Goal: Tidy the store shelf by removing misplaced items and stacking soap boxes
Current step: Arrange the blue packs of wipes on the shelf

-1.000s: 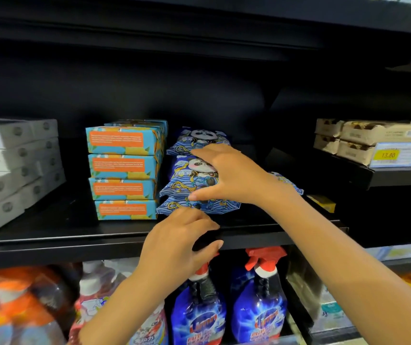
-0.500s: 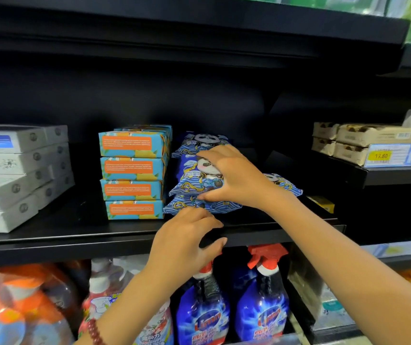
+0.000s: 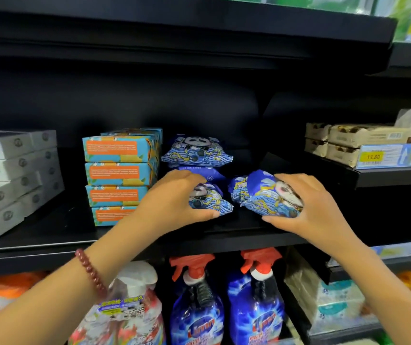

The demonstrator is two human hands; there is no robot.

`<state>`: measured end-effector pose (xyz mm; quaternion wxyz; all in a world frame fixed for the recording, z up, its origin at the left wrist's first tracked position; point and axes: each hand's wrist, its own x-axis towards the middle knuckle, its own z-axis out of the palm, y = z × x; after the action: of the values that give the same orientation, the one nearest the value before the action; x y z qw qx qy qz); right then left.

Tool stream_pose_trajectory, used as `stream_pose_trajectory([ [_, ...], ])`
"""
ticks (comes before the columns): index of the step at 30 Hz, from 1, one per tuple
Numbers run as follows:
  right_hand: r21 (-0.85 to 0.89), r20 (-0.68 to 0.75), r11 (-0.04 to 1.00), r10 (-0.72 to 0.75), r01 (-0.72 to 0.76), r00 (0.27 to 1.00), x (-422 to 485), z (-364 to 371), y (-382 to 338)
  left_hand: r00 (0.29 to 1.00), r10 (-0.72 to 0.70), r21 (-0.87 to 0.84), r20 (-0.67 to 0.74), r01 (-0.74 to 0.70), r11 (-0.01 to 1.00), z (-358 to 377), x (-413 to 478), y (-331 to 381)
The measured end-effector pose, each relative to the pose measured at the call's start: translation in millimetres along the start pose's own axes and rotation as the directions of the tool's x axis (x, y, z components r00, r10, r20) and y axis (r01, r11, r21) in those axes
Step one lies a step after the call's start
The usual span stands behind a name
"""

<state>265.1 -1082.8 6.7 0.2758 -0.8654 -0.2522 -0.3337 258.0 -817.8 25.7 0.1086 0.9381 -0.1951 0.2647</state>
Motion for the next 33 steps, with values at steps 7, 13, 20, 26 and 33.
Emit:
stream_pose_trajectory([
  [7, -0.028, -0.041, 0.999, 0.038, -0.039, 0.998, -9, -13, 24, 0.975, -0.054, 0.057, 0.214, 0.043, 0.997, 6, 20, -3],
  [13, -0.020, -0.053, 0.999, 0.030, -0.031, 0.998, 4, -12, 25, 0.973, -0.038, 0.042, 0.229, 0.029, 0.999, 5, 11, 0],
  [20, -0.098, 0.058, 0.995, 0.005, 0.001, 0.998, 49, -8, 22, 0.992, -0.070, 0.081, 0.101, 0.061, 0.995, 2, -3, 6],
  [26, -0.235, 0.278, 0.972, 0.047, 0.020, 0.959, 94, 2, 21, 0.998, 0.029, 0.185, -0.049, -0.020, 0.983, 6, -18, 8],
  [33, -0.174, 0.392, 0.985, 0.055, 0.016, 0.918, 106, 17, 28, 0.993, 0.066, 0.192, -0.101, -0.045, 0.980, 3, -25, 11],
])
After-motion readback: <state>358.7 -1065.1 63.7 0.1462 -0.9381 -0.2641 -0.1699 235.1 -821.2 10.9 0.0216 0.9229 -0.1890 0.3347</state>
